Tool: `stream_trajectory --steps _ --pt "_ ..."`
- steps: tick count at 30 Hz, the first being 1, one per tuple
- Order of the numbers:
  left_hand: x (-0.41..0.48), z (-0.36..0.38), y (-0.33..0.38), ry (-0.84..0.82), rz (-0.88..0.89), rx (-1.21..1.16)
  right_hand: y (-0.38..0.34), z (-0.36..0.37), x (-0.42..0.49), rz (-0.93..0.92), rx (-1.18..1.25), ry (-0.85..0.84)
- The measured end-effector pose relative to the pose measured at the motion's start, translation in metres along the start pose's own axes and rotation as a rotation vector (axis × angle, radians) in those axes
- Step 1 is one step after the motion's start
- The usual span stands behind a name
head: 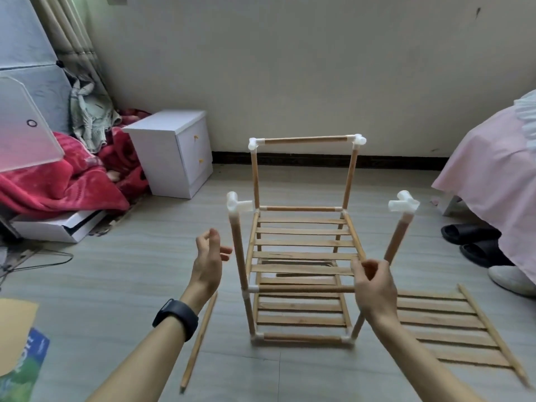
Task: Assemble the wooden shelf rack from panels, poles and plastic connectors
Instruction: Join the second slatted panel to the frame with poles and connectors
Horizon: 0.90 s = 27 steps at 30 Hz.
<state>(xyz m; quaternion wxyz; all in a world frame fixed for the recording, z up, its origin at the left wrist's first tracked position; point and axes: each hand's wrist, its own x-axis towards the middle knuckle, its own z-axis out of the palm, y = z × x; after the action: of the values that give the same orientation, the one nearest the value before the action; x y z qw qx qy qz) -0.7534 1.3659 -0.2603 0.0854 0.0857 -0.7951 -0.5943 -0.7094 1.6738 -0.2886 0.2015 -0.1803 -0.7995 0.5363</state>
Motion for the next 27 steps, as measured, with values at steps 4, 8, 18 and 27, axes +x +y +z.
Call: stream_trajectory --steps 4,8,18,27 --pt "-0.005 -0.023 -0.09 -0.036 -0.266 0.215 0.014 0.055 -0.017 -0.237 -0.29 -0.343" --pt "-0.02 -0.039 -0.171 -0.174 -0.445 0.495 0.016 0.111 -0.014 -0.469 -0.773 -0.643" --pt "-0.032 -0.028 -0.297 -0.36 -0.757 0.923 0.023 0.186 -0.013 -0.655 -1.057 -0.763" --pt "-0.036 -0.012 -0.308 -0.402 -0.804 0.764 0.029 0.186 -0.014 -0.689 -1.062 -0.741"
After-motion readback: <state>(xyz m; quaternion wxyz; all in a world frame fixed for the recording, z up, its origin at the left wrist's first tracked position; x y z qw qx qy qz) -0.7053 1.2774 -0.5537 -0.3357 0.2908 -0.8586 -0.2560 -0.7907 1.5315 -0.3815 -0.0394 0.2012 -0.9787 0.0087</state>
